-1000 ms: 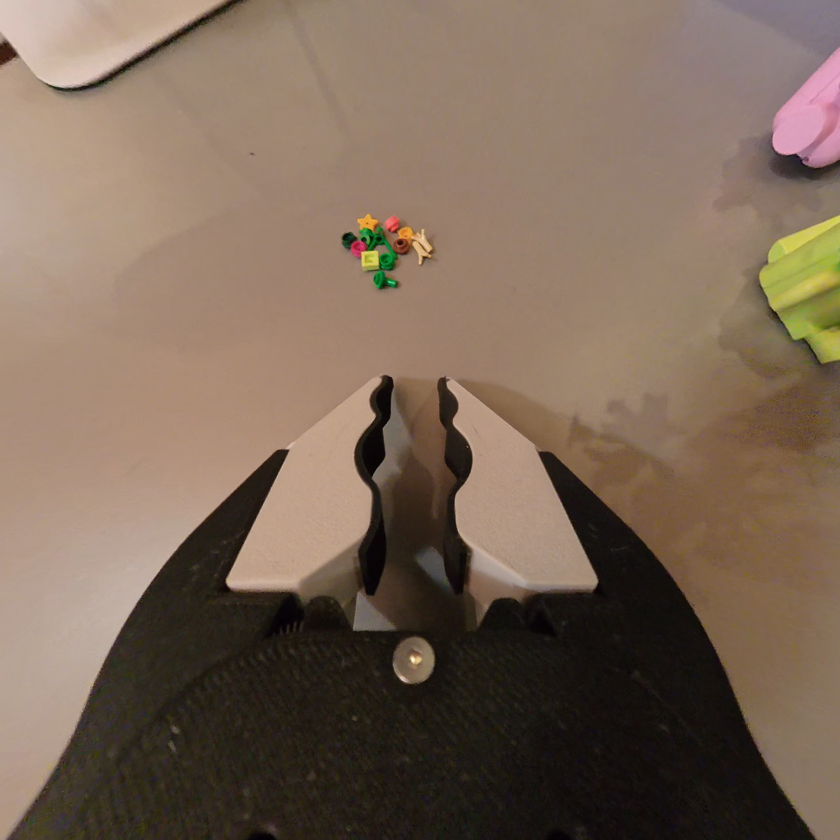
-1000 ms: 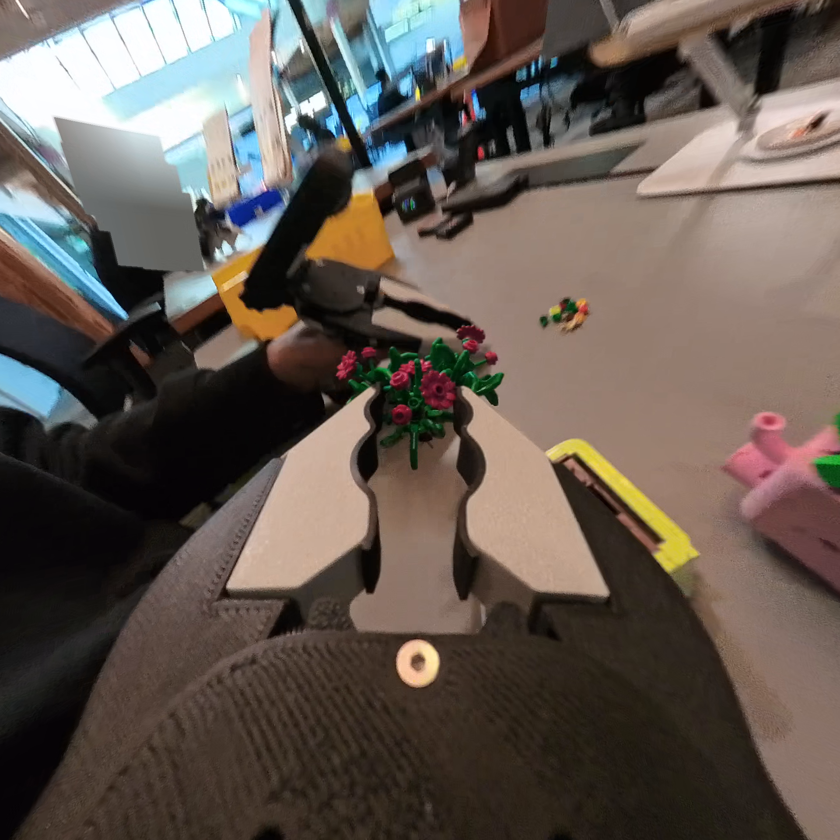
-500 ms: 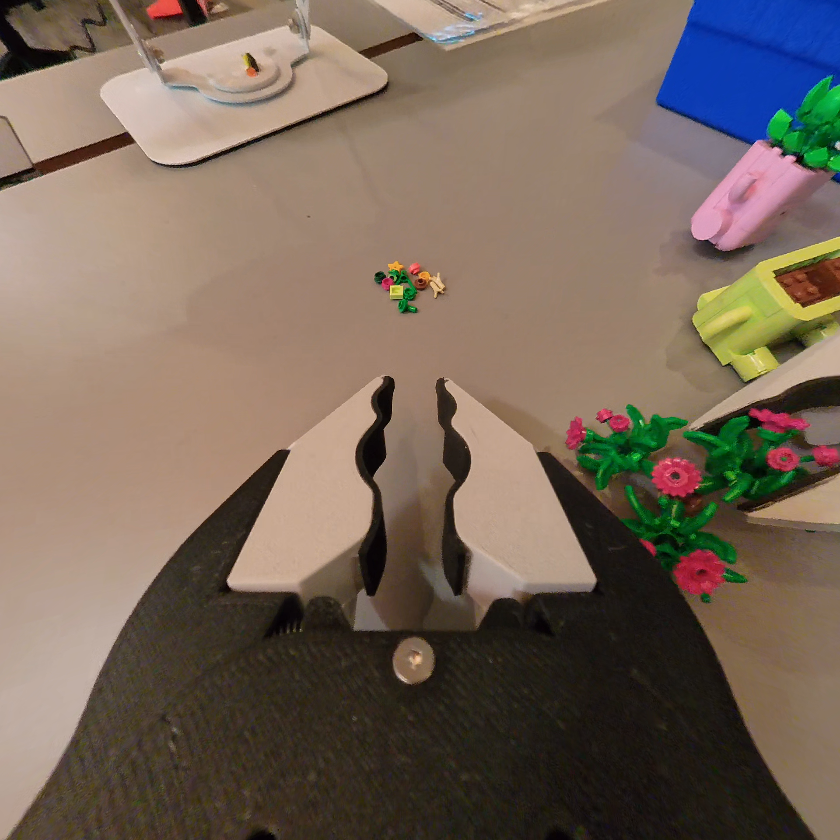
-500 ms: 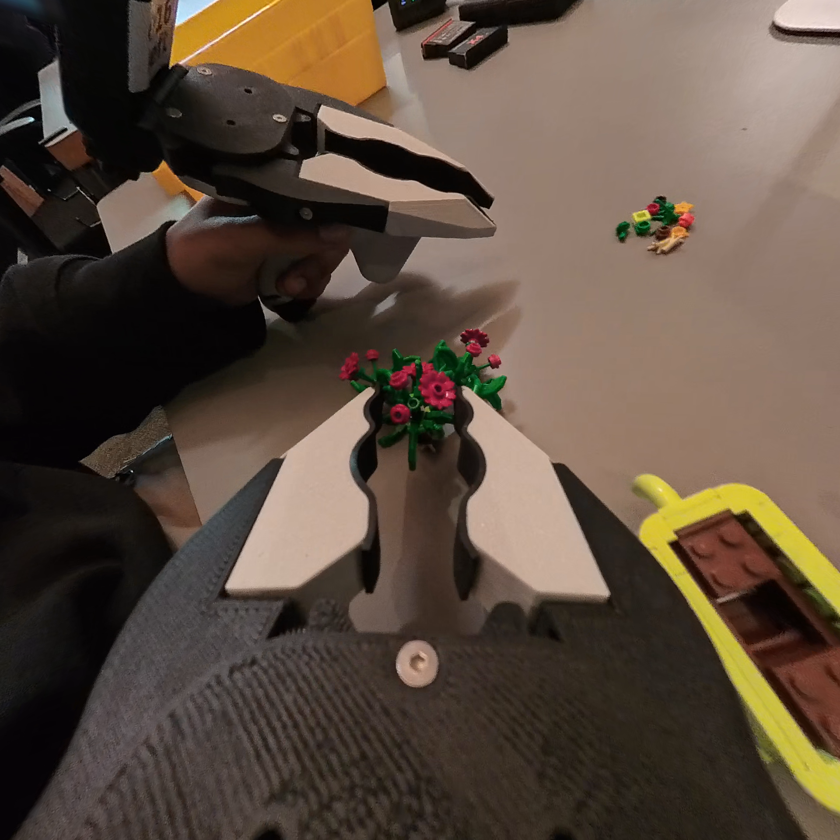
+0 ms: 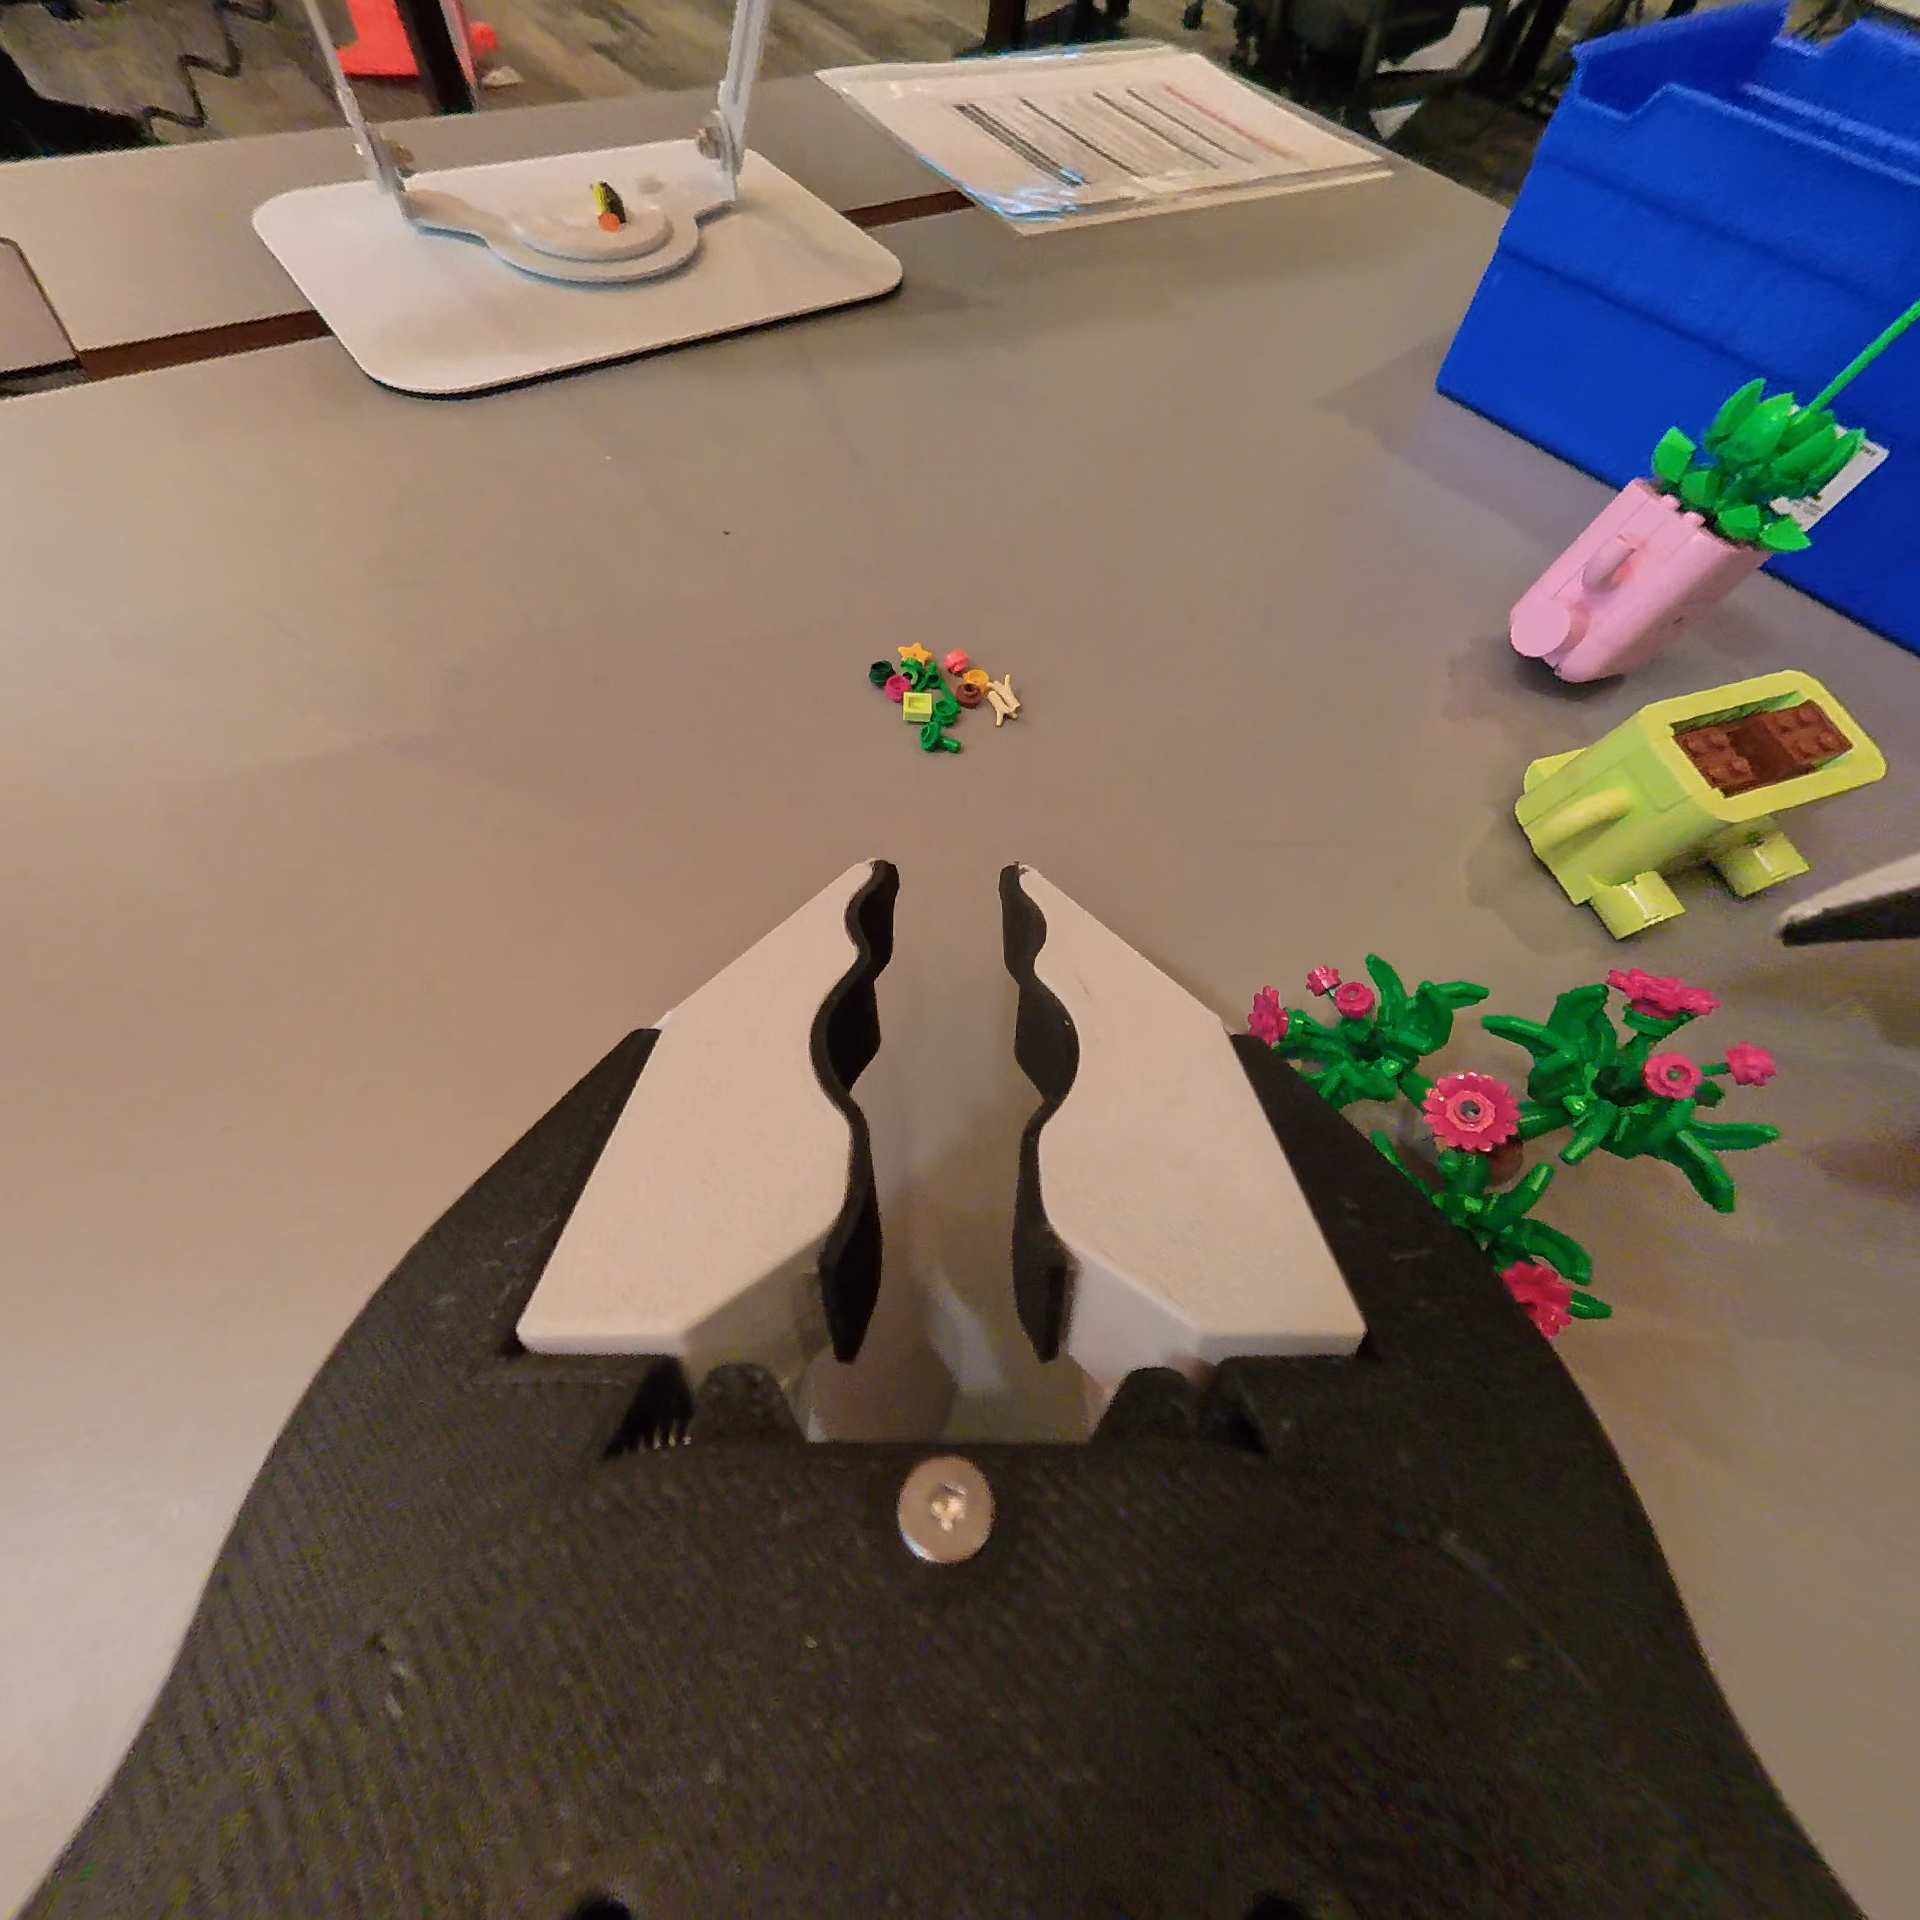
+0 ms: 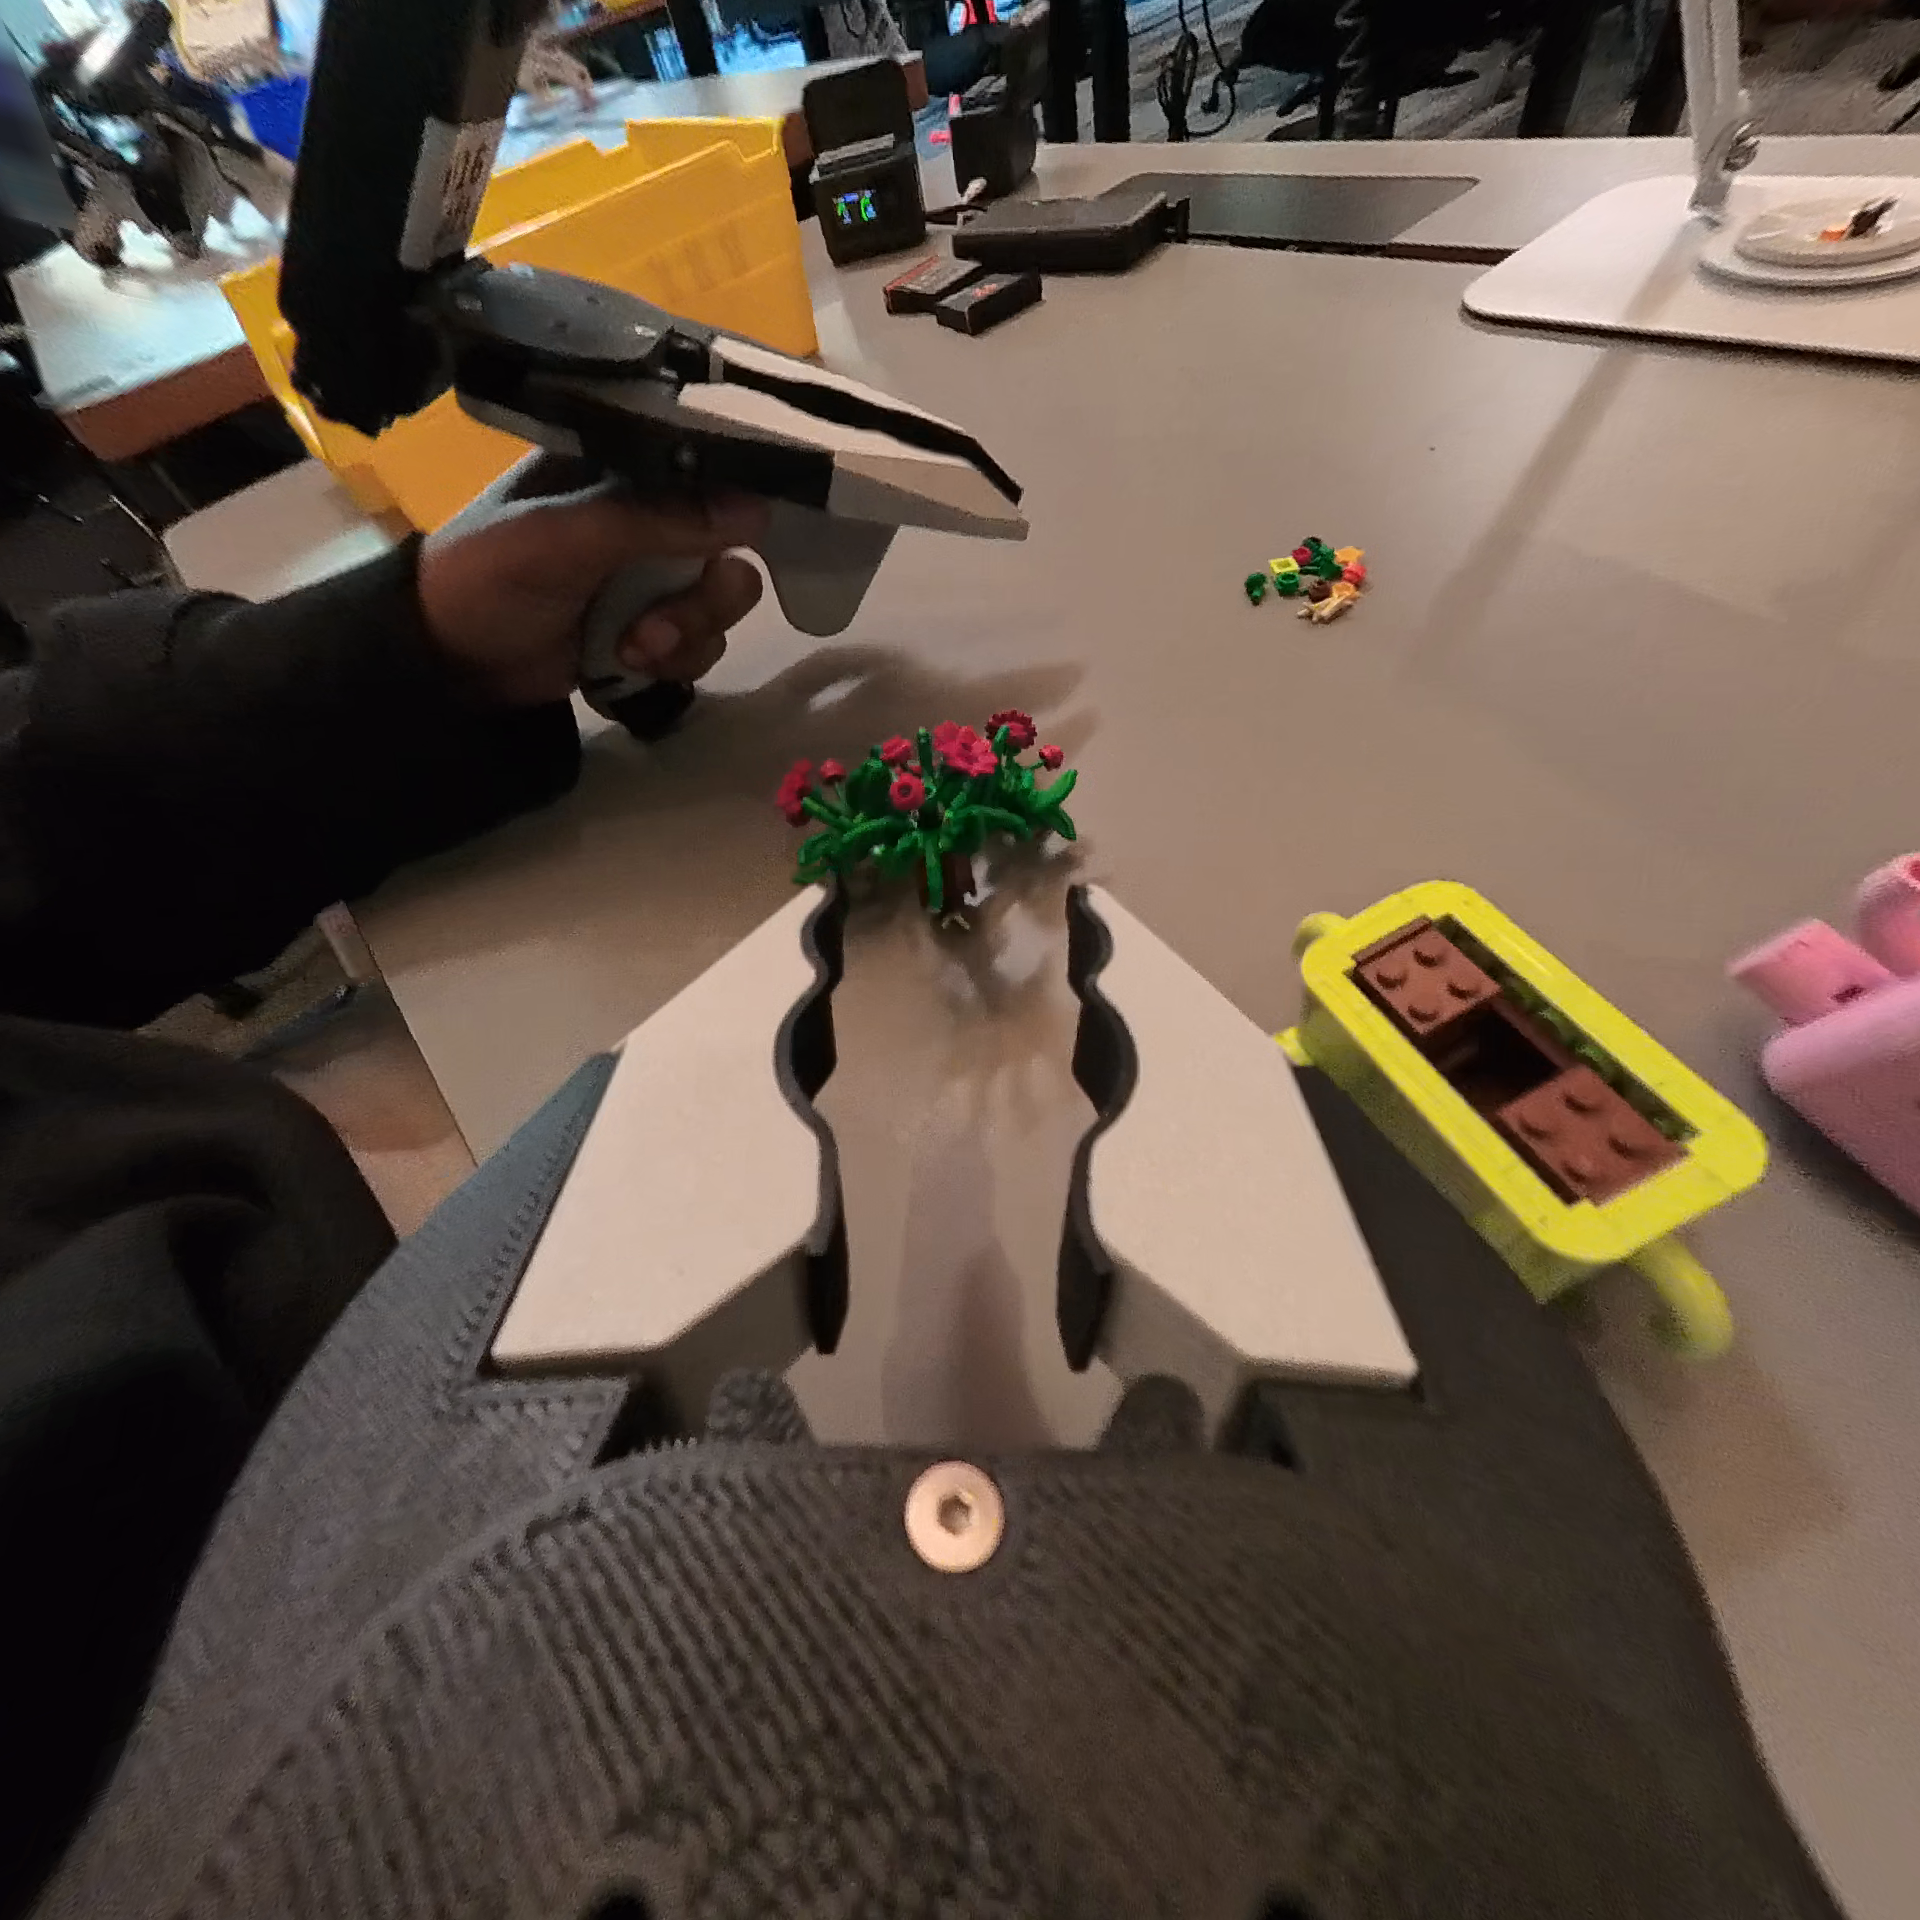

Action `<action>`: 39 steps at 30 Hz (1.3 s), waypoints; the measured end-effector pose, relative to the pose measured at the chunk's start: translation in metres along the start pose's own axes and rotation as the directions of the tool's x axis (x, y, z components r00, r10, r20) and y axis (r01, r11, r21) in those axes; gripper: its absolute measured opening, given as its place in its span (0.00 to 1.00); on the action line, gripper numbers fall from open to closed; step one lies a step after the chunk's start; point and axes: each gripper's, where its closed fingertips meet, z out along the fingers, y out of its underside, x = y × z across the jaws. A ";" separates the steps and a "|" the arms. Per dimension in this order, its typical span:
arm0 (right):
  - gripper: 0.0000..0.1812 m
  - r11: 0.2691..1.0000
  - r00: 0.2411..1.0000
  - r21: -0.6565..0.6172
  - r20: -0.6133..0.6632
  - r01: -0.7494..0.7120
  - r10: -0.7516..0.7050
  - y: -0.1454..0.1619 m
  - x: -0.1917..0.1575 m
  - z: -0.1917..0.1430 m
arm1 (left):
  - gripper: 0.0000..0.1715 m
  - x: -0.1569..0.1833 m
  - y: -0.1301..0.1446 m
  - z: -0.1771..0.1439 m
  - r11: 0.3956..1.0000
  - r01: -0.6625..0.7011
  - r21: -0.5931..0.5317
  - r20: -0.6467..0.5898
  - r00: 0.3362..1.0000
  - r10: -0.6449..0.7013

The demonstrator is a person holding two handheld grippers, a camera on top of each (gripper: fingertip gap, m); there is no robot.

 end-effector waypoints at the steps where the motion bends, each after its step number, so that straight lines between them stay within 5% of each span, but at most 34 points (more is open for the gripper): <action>1: 0.23 1.000 1.000 -0.017 -0.012 0.014 -0.014 0.003 0.000 -0.001 | 0.11 0.000 0.000 0.000 1.000 0.009 0.000 -0.007 1.000 -0.009; 10: 0.16 0.931 0.987 -0.345 -0.062 0.117 -0.147 0.046 -0.002 0.039 | 0.12 -0.005 -0.004 -0.004 0.997 0.074 0.034 -0.026 0.997 -0.074; 18: 0.11 0.940 0.994 -0.333 -0.056 0.069 -0.093 0.037 -0.001 0.058 | 0.12 -0.002 -0.005 -0.005 0.997 0.059 0.041 -0.040 0.998 -0.057; 26: 0.08 0.978 0.998 -0.201 0.005 0.061 -0.061 0.012 -0.011 0.061 | 0.13 -0.007 -0.010 -0.013 0.979 0.183 0.090 -0.110 0.979 -0.173; 33: 0.08 0.971 0.987 -0.178 -0.003 0.160 -0.163 0.001 -0.008 0.068 | 0.12 -0.008 -0.017 -0.021 0.964 0.216 0.155 -0.145 0.970 -0.194; 39: 0.08 0.961 0.973 -0.161 -0.025 0.224 -0.231 -0.002 -0.007 0.074 | 0.06 -0.028 -0.040 -0.046 0.938 0.022 0.346 0.103 0.993 -0.062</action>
